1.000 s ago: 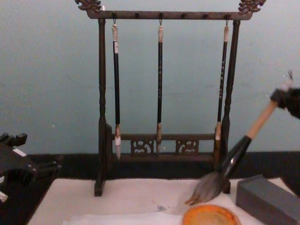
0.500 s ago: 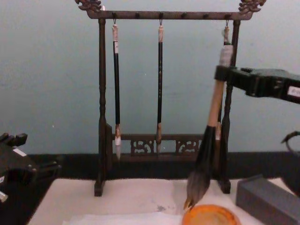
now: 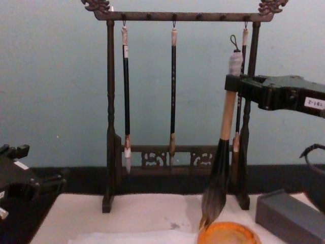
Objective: Pick up the brush from the inkstone, write on the paper, then place the brush back to its original position.
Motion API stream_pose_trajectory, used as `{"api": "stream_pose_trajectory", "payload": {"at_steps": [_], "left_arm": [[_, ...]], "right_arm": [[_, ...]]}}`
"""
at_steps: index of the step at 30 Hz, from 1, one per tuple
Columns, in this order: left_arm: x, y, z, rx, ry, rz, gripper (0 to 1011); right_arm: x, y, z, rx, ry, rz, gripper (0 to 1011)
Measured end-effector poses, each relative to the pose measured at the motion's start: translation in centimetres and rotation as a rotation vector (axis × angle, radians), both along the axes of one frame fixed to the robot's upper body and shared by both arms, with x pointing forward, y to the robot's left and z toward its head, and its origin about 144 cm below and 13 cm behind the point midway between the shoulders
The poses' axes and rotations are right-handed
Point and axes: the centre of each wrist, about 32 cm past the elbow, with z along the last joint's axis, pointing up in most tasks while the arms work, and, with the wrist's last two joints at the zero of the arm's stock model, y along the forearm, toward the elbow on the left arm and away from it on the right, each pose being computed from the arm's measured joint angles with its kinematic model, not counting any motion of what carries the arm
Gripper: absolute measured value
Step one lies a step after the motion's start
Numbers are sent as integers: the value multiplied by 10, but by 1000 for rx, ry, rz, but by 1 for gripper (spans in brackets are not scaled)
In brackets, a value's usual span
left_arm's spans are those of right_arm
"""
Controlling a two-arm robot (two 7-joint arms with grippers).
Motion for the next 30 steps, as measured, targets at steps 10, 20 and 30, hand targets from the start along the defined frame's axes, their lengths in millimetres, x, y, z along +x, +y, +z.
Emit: {"api": "stream_pose_trajectory", "payload": {"at_steps": [10, 20, 30], "left_arm": [[0, 0, 0, 0, 0, 0, 1010], [0, 0, 0, 0, 0, 0, 1010], [0, 0, 0, 0, 0, 0, 1010]], "right_arm": [[0, 0, 0, 4, 2, -1, 160], [0, 0, 0, 5, 2, -2, 160], [-2, 18, 16, -21, -37, 90, 160]]}}
